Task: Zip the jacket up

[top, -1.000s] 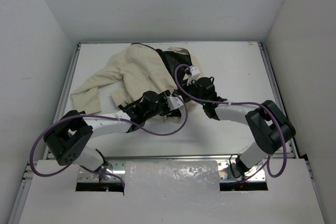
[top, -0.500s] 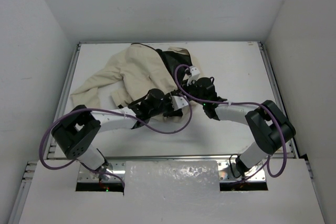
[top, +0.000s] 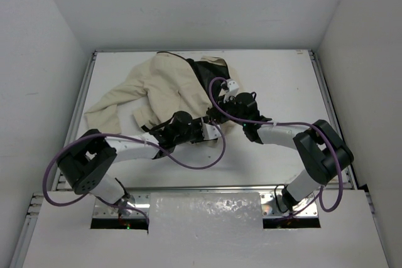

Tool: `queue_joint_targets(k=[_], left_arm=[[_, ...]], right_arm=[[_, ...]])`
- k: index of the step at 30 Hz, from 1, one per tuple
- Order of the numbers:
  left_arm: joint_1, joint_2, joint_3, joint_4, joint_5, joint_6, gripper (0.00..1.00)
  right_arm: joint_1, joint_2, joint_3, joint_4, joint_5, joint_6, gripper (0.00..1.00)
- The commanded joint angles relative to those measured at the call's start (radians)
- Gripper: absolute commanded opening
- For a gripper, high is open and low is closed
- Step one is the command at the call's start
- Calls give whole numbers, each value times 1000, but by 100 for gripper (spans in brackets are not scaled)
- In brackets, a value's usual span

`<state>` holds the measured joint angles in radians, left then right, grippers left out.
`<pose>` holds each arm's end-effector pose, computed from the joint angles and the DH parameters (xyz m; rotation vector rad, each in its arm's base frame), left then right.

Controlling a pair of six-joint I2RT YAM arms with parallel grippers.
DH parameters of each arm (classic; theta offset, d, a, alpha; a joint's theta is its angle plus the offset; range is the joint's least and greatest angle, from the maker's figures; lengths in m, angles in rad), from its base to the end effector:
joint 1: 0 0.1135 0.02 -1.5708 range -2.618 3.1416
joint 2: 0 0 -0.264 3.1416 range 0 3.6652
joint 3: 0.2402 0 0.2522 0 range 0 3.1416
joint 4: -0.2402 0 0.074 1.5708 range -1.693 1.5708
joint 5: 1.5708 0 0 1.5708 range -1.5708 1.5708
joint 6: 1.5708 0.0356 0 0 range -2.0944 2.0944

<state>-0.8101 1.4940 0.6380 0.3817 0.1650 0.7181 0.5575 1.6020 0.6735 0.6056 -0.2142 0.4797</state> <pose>0.2044 -0.2233 0.1812 1.4880 1.4037 -0.2261 0.2728 0.1790 0.1826 -0.2307 1.9774 0.8936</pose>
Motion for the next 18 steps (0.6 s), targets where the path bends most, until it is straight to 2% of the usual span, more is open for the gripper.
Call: queue_joint_targets(k=[1, 9, 18], left_arm=[[3, 27, 54, 80, -31, 9, 36], [5, 55, 68, 86, -21, -23, 36], [15, 117, 98, 60, -36, -2, 28]], right_arm=[[-5, 1, 20, 62, -22, 10, 0], [-5, -2, 29, 48, -25, 0, 0], [-5, 6, 40, 52, -45, 7, 0]])
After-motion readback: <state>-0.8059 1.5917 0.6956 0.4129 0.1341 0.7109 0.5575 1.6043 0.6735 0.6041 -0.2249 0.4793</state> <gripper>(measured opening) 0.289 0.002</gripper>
